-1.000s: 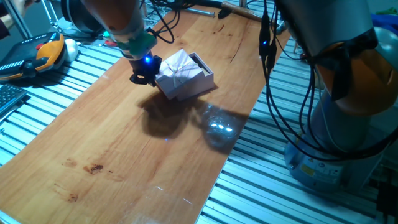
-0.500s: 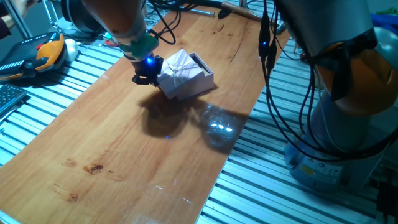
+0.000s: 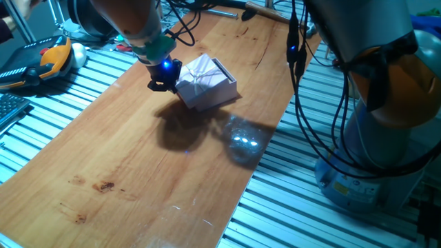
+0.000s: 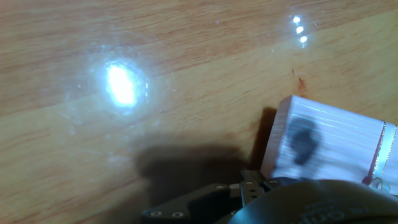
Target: Slide the outer casing onto the gift box
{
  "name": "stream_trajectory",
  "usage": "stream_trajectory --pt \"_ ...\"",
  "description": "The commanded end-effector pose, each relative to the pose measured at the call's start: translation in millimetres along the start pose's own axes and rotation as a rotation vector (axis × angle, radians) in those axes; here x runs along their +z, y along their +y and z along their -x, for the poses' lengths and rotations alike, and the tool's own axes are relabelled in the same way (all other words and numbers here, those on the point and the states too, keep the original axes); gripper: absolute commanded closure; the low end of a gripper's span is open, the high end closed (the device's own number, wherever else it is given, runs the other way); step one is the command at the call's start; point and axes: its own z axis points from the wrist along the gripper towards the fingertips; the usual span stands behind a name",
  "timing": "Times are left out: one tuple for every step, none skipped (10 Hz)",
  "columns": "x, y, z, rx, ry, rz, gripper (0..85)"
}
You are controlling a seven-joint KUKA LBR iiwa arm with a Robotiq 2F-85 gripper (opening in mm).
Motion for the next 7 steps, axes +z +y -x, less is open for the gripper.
stream_trajectory --pt "-0.2 -0.7 -0.7 0.000 0.000 0.001 85.0" --pt "-0.2 -1.8 -1.4 0.000 0.002 0.000 85.0" --pt "-0.7 -4.5 -2.2 -0.003 0.003 0.005 85.0" --pt "-2.2 -6.8 -2.5 -0.006 0.006 0.004 85.0" --pt "-2.9 -8.7 -2.7 -0.008 0.009 0.004 85.0" --pt "-2.6 -10.0 -2.8 -0.009 0.010 0.007 85.0" --pt "-1.3 -11.4 -3.2 -0.010 0.012 0.012 85.0"
